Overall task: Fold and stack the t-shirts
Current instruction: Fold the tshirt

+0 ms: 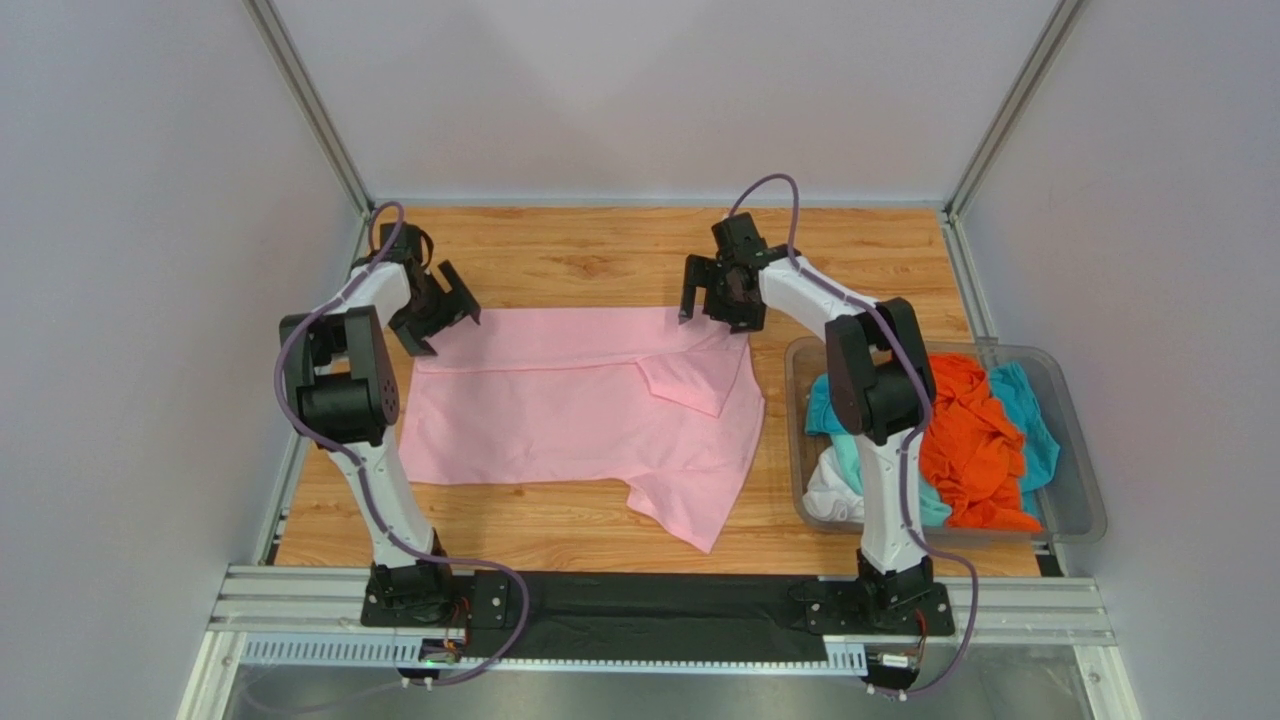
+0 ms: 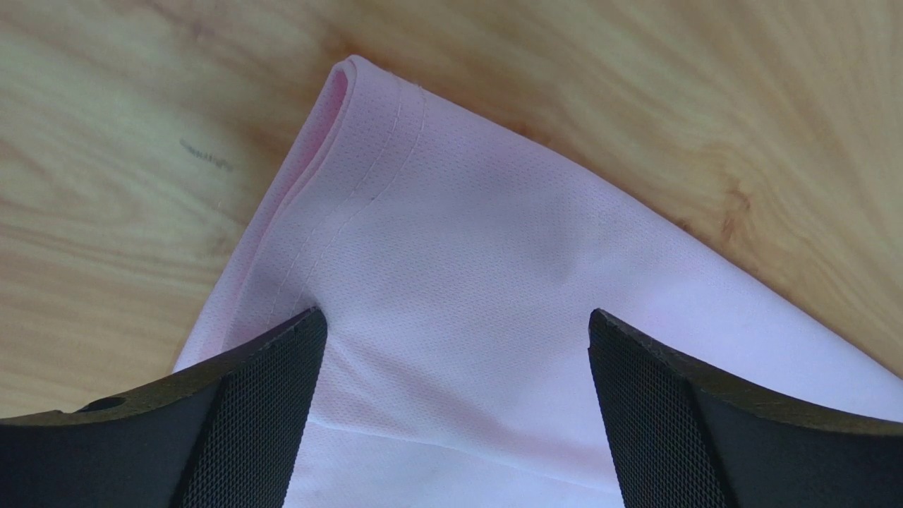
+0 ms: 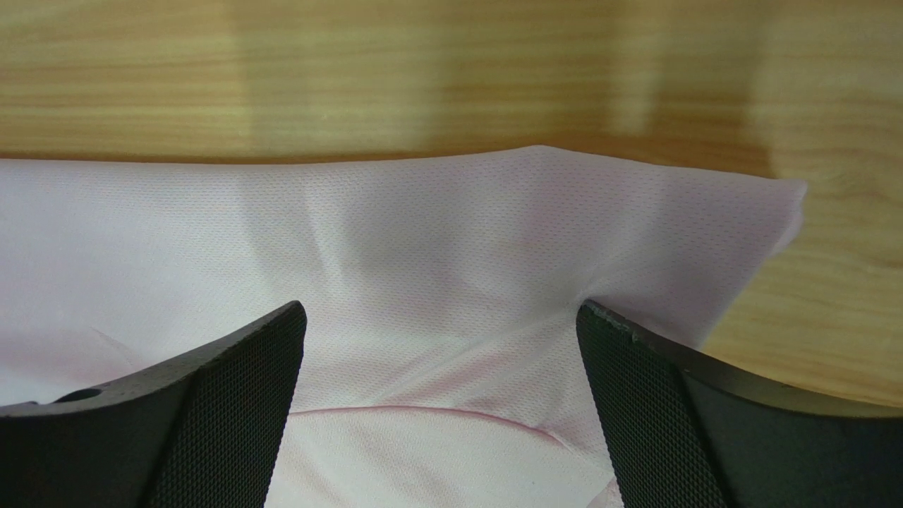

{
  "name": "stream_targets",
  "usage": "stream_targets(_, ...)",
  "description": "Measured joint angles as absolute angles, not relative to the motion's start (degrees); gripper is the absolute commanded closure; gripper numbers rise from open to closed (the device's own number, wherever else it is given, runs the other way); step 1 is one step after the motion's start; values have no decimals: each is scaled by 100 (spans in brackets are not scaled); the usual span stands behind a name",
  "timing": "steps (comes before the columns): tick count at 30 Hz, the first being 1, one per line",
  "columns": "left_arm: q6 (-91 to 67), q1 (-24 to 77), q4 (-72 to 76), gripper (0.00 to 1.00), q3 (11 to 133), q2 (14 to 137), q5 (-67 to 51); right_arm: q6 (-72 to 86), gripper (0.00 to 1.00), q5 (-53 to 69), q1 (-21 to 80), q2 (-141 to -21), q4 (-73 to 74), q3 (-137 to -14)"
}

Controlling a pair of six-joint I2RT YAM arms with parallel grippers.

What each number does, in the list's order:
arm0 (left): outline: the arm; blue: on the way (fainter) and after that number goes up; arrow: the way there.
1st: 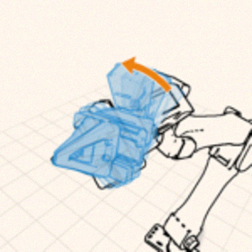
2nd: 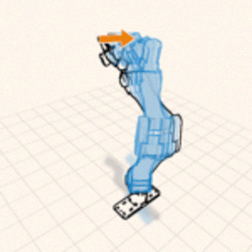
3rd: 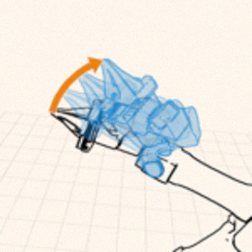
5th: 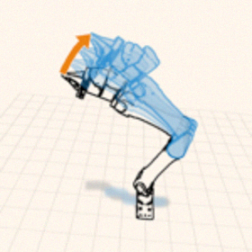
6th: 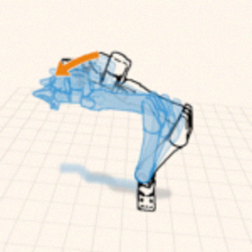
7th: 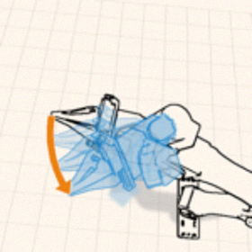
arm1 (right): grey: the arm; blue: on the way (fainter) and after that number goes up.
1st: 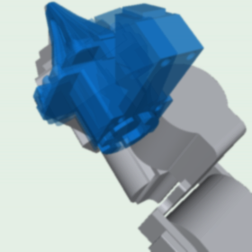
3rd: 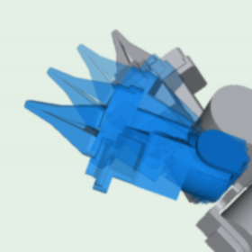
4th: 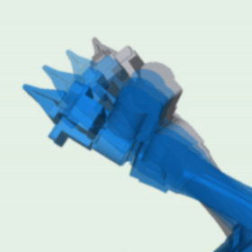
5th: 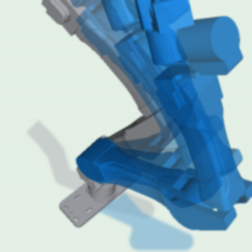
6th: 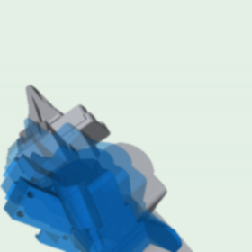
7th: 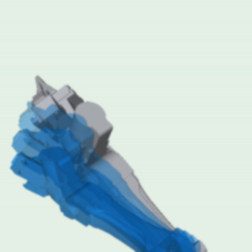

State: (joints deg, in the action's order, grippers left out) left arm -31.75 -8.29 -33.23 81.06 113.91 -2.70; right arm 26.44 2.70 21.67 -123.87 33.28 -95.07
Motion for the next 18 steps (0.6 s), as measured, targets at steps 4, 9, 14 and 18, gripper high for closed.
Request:
stream_targets(4,-3170,-829,-3520,0,8606,11660,-207,2477,0,401,2119,-12529,3326,-9765)
stream_targets(9,-3181,-829,-3857,0,8720,11402,-54,2191,0,342,2220,-12204,3422,-9631)
stream_targets(14,-3356,-829,-4095,0,7548,9544,395,2117,0,47,2703,-10530,3345,-8595)
stream_targets(18,-3726,-829,-4265,0,6211,7686,919,2187,0,-272,3229,-8812,3232,-7365)
